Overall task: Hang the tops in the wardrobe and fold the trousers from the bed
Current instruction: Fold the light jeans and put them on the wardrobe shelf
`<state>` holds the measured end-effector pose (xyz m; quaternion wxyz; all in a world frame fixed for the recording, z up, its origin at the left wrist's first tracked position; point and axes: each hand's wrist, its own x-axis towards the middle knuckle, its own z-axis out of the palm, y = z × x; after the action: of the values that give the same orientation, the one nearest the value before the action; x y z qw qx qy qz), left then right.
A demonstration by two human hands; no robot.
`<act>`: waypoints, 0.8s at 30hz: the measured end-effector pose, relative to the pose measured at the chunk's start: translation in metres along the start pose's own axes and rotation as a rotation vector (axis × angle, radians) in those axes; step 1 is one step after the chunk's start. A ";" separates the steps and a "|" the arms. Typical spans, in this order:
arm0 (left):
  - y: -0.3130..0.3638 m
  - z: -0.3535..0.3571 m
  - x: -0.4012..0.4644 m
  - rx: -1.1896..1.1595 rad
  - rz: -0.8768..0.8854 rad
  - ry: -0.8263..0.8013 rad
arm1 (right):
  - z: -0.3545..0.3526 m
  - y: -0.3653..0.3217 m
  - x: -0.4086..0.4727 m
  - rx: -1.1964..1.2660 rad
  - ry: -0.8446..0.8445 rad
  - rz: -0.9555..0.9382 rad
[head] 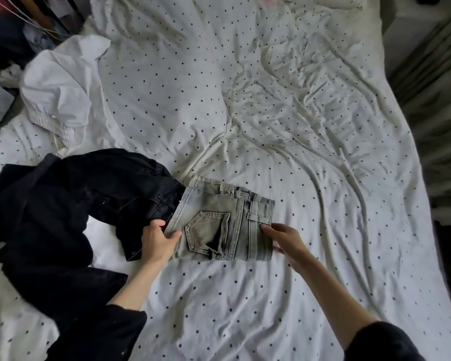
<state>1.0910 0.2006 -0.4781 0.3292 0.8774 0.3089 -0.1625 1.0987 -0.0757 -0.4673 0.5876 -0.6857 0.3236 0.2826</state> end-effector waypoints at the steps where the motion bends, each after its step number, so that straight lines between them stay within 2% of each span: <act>1: -0.001 -0.002 0.003 -0.008 -0.020 -0.024 | 0.002 0.000 0.002 0.014 0.006 -0.007; 7: -0.003 -0.014 0.013 0.076 -0.005 -0.248 | 0.002 -0.007 0.004 0.047 -0.022 0.021; 10: 0.000 -0.014 0.004 0.044 -0.007 -0.270 | 0.004 -0.011 0.001 0.038 0.017 -0.052; 17: -0.032 -0.030 -0.060 -0.151 -0.049 -0.321 | 0.015 -0.024 -0.037 -0.505 0.110 -0.443; 22: -0.093 -0.069 -0.133 -0.362 -0.088 -0.280 | 0.052 -0.032 -0.089 -0.653 -0.023 -0.595; 24: -0.122 -0.085 -0.163 -0.431 -0.113 -0.194 | 0.078 -0.028 -0.114 -0.686 -0.090 -0.642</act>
<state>0.8955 0.2594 -0.3950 0.5273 0.7486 0.3517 -0.1947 1.0478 0.0171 -0.3745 0.3983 -0.8927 -0.0424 0.2068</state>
